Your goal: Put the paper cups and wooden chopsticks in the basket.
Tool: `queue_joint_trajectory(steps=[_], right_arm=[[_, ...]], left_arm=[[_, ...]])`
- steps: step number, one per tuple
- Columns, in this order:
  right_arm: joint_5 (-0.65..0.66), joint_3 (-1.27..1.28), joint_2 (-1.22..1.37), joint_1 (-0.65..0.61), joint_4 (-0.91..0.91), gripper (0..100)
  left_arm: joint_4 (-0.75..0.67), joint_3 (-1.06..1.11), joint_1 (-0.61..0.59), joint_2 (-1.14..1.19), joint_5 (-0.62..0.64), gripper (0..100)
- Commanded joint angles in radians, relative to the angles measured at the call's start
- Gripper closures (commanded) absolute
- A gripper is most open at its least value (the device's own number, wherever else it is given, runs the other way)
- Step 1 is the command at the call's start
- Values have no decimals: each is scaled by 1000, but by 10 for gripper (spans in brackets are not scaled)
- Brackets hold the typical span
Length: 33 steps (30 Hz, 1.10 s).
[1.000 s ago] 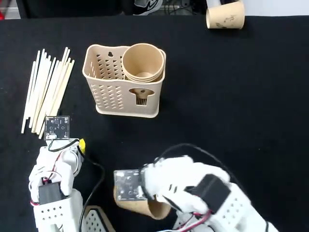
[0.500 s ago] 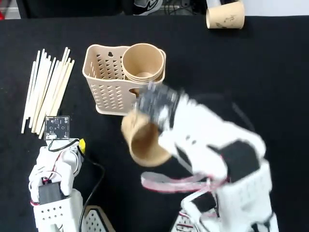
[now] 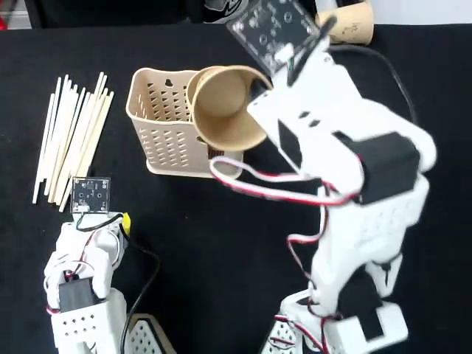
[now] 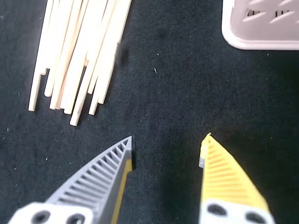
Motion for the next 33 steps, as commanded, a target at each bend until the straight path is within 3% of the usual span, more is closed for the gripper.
queue_joint_trajectory(steps=[1,7,13,18,21,28,33], right_arm=[[-25,-79,81,21,-21,986],[-44,-91,208,84,-80,986],[-40,-91,295,55,-84,981],[-58,-94,328,12,-89,813],[-155,-117,328,8,-143,739],[-250,-197,337,-18,-259,737],[-255,-53,337,-87,-322,737]], left_arm=[[-8,18,10,-8,-9,762],[-8,18,10,-8,-9,762],[-8,18,10,-8,-9,762],[-8,18,10,-8,-9,762],[-8,18,10,-8,-9,762],[-8,18,10,-8,-9,762],[-8,18,10,-8,-9,762]])
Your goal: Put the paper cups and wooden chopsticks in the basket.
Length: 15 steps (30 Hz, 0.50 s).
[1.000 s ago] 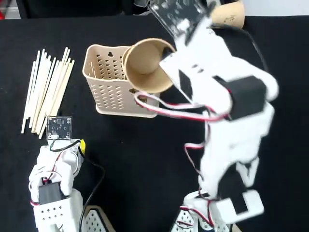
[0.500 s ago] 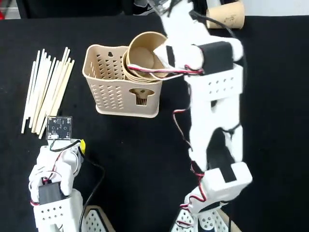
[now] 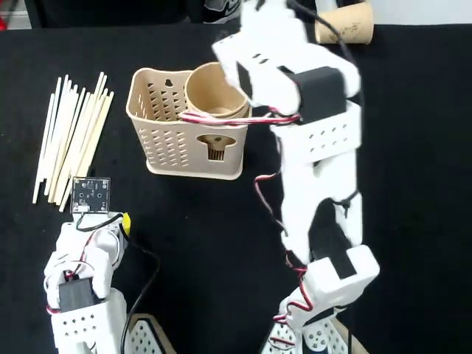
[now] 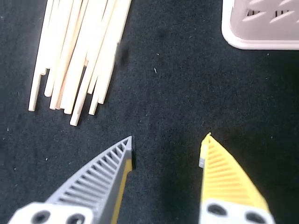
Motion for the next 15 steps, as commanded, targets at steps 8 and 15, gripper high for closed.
queue_joint_trajectory(steps=[8,15], right_arm=[[-14,27,-61,98,-104,737],[-15,-67,-114,333,64,826]], left_arm=[[-14,18,1,-8,-6,762],[-6,-108,-91,-6,9,762]])
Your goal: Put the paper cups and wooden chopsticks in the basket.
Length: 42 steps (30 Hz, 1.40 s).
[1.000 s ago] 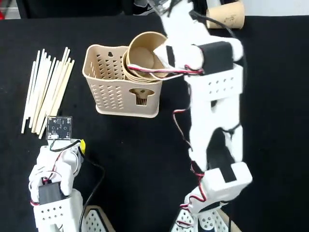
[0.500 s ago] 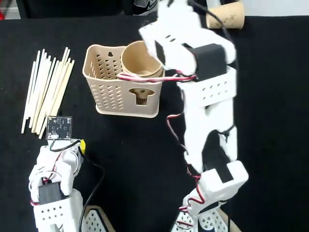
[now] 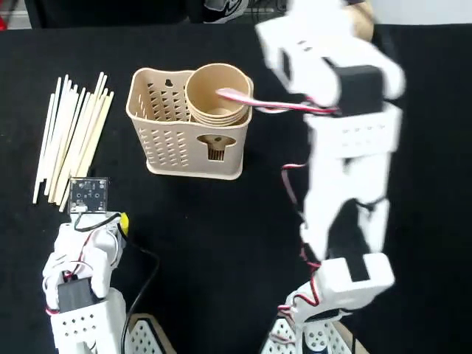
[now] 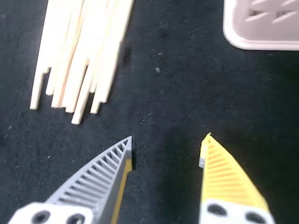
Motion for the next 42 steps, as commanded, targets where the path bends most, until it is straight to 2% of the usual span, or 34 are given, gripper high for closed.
queue_joint_trajectory(steps=[1,4,8,12,20,24,26,35,42], right_arm=[[-9,-59,-65,107,104,865],[2,-53,-76,187,190,985],[6,-62,-81,287,308,986],[6,4,-171,361,316,987],[35,378,-568,367,290,987],[35,670,-742,367,219,986],[37,831,-826,367,170,986],[35,1603,-1214,367,-215,984],[28,2069,-1492,334,-443,984]], left_arm=[[-9,-139,-102,-6,17,761],[-14,-265,-170,-5,11,759],[-14,-389,-182,-3,11,758],[-18,-460,-180,37,11,757],[-80,-579,-179,341,12,757],[-78,-651,-179,454,5,757],[-77,-684,-179,488,-40,757],[-71,-806,-179,674,-78,756],[-71,-963,-179,954,-78,756]])
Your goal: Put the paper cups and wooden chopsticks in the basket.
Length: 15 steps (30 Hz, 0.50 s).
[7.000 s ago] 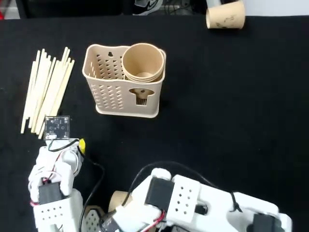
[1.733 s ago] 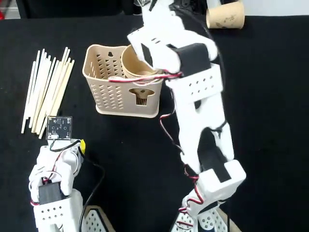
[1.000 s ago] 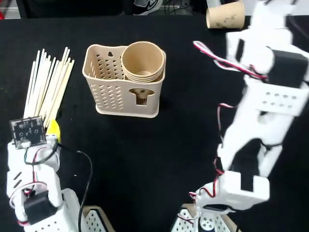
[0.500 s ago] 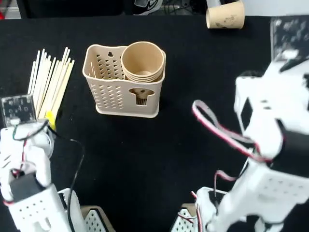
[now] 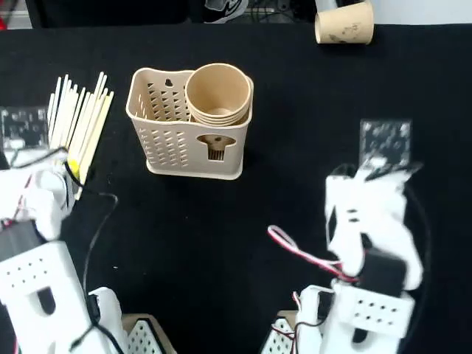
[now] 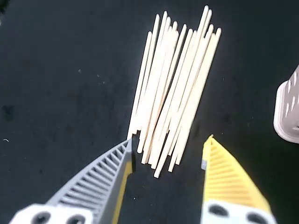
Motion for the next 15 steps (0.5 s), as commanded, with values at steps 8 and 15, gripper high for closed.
queue_joint_trajectory(steps=[8,15], right_arm=[[8,550,-328,-176,-281,984],[8,693,-542,-170,-281,983]], left_arm=[[-6,-358,68,466,-2,756],[-6,-624,82,838,15,733]])
